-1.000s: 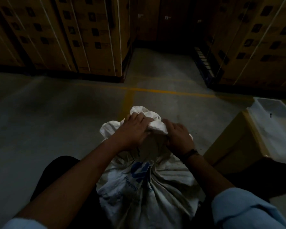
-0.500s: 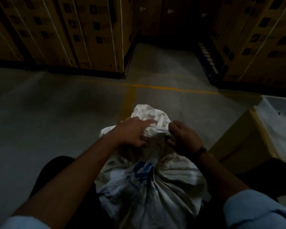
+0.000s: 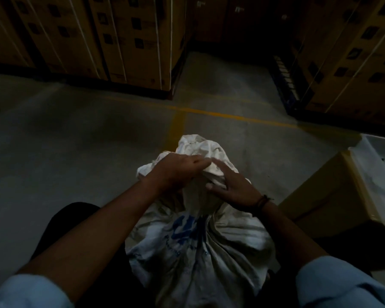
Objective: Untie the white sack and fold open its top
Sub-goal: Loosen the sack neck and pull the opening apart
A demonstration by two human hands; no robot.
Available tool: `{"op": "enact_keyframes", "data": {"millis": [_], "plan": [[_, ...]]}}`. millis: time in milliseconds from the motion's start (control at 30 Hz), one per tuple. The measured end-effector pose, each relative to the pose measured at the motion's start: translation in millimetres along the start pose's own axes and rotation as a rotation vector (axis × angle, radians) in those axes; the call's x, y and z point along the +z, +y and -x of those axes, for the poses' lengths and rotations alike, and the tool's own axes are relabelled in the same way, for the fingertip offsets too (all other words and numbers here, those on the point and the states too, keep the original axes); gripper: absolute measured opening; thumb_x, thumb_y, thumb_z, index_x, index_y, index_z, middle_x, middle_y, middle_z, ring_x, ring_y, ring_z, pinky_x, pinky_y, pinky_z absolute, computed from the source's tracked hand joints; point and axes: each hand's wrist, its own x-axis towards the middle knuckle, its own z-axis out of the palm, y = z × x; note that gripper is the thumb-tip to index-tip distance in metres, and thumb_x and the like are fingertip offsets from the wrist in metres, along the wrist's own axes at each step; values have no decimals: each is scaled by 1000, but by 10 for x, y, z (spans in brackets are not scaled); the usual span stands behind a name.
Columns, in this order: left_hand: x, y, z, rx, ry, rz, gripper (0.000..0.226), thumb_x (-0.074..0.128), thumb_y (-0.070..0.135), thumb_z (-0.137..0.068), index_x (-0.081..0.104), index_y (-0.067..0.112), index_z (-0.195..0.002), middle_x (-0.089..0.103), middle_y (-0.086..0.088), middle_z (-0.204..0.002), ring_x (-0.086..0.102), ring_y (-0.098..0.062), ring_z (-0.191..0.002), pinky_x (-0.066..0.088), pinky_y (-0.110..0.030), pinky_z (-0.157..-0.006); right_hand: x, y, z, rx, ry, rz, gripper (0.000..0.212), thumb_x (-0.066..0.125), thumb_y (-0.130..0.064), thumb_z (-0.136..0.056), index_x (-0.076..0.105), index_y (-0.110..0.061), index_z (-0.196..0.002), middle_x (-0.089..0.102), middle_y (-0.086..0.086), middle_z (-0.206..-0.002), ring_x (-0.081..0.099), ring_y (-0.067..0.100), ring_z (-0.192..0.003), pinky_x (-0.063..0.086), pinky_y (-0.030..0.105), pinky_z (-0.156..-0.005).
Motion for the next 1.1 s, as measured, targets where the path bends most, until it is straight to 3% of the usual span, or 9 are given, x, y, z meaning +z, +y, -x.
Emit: {"op": "enact_keyframes", "data": {"millis": [67, 133, 333, 433, 600, 700, 867, 1000, 1100], "plan": [[49, -98, 2, 23, 17, 24, 61, 71, 14, -83, 43, 24, -136, 68, -6, -98, 67, -26, -66, 47, -34, -46, -161, 96, 8, 101, -273, -198, 41, 62, -35, -92, 53, -25, -131, 56, -14, -130, 54, 2, -113, 41, 9, -92], [68, -146, -36, 63, -61, 48, 61, 60, 17, -90, 37, 31, -145, 62, -4, -100, 62, -24, -76, 50, -37, -56, -271, 257, -4, 96, -300, -9, 32, 71, -40, -84, 65, -22, -109, 69, -4, -108, 64, 15, -97, 50, 30, -86], [-31, 62, -149, -73, -327, 199, 66, 51, 72, -83, 45, 41, -141, 46, 4, -127, 39, -17, -115, 34, -35, -100, -27, 349, 20, -75, 179, 667, 47, 70, -34, -80, 55, -13, -119, 67, 11, -103, 66, 33, -89, 48, 34, -66], [-160, 129, -289, -145, -392, 210, 47, 58, 66, -79, 62, 30, -109, 63, 3, -111, 56, -19, -104, 46, -38, -91, 284, 298, 50, -345, 355, 794, 38, 57, -31, -83, 50, -11, -114, 61, 7, -86, 59, 27, -65, 39, 33, -50], [-107, 104, -284, -259, -819, 416, 54, 73, 45, -84, 49, 20, -125, 60, 0, -115, 50, -12, -93, 37, -26, -74, 344, 346, 19, -422, 267, 625, 28, 61, -32, -83, 51, -8, -94, 51, 10, -96, 46, 25, -78, 31, 31, -67], [-104, 76, -298, -228, -739, 428, 48, 74, 28, -82, 46, 23, -120, 53, 6, -99, 48, -11, -86, 33, -26, -66, 206, 463, 71, -164, -66, 155, 58, 78, -36, -73, 47, -12, -114, 52, 2, -111, 53, 13, -94, 41, 20, -75], [-138, 25, -44, -102, -558, 372, 41, 65, 8, -77, 56, 35, -106, 62, 14, -101, 57, -9, -91, 48, -32, -72, -138, 512, 107, 243, -394, 280, 59, 83, -63, -56, 62, -39, -106, 65, -16, -105, 59, 5, -99, 43, 20, -84], [-188, -83, 178, 100, -262, 247, 31, 41, 12, -79, 57, 30, -98, 56, 6, -94, 50, -14, -83, 47, -34, -58, -75, 368, 137, 149, -241, 499, 60, 65, -72, -66, 65, -30, -109, 68, -5, -113, 62, 16, -105, 50, 32, -87], [-226, -250, 354, 96, -129, 114, 25, 46, 11, -82, 59, 27, -97, 59, 1, -94, 52, -20, -81, 44, -32, -59, -21, 185, 167, -191, 40, 745, 43, 56, -52, -80, 65, -17, -103, 65, 6, -110, 64, 29, -96, 51, 38, -76]]}}
